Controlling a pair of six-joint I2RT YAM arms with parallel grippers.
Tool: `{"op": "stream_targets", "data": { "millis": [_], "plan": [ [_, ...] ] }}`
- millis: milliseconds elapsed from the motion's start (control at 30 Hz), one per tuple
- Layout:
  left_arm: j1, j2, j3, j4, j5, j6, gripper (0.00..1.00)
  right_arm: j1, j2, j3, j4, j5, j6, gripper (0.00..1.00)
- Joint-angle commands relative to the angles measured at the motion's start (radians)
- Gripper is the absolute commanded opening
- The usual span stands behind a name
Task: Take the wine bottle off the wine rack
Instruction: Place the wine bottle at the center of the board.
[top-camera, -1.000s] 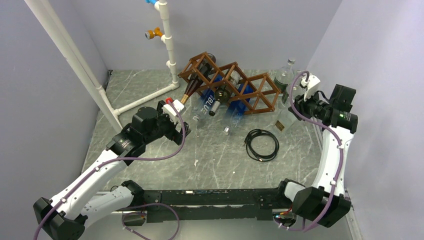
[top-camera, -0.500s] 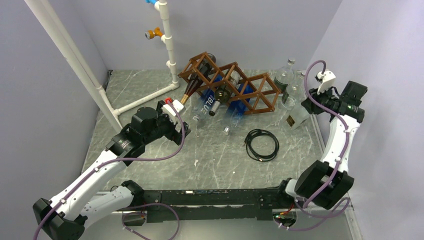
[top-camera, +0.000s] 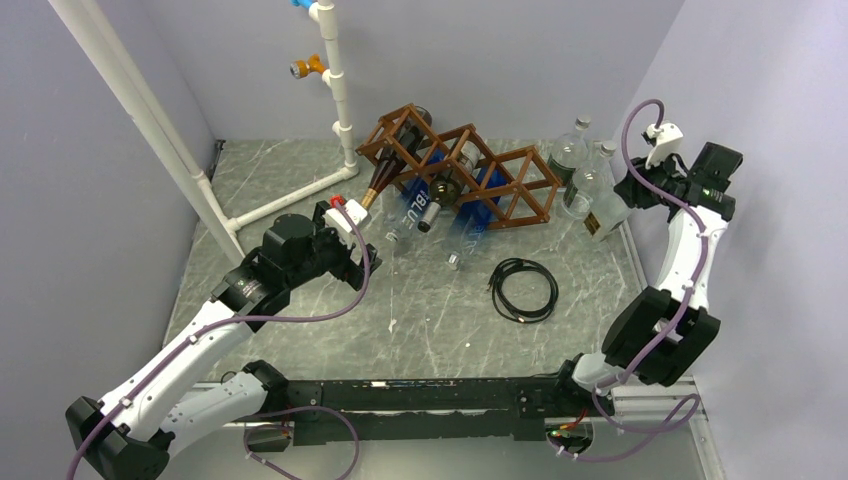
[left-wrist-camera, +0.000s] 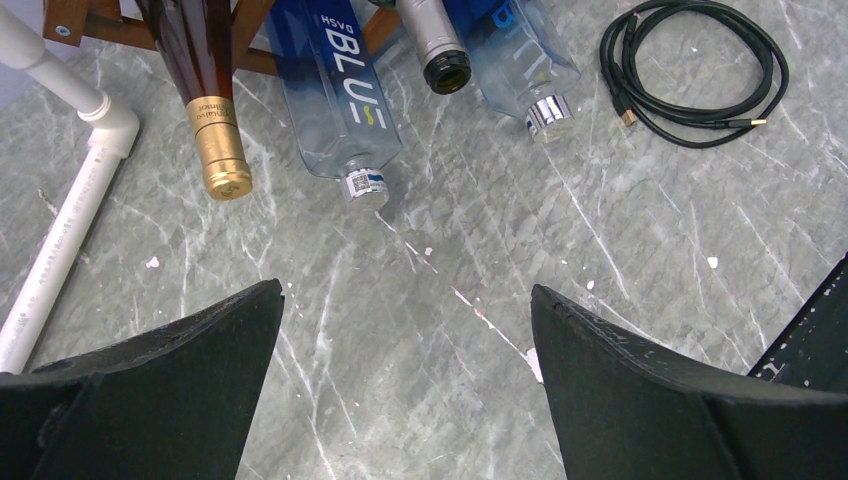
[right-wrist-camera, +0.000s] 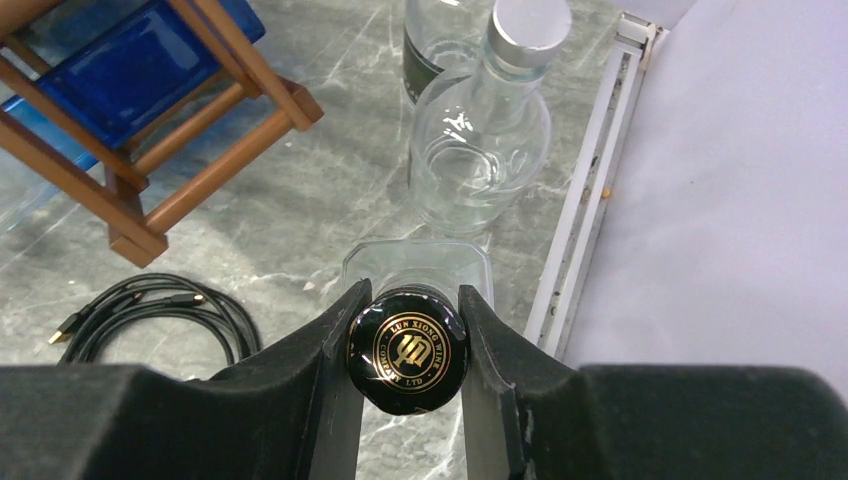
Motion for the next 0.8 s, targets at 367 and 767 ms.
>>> {"op": "stream_targets", "data": {
  "millis": [367,767],
  "plan": [
    [0.005,-0.015,0.009,0.022,0.017,0.005,0.99,-0.007,0.053,0.110,0.125,-0.017,0.003,0.28],
    [0.005,-0.017,0.009,0.022,0.020,0.005,0.99,-0.007,0.027,0.087,0.145,-0.022,0.014,0.76]
  ]
}}
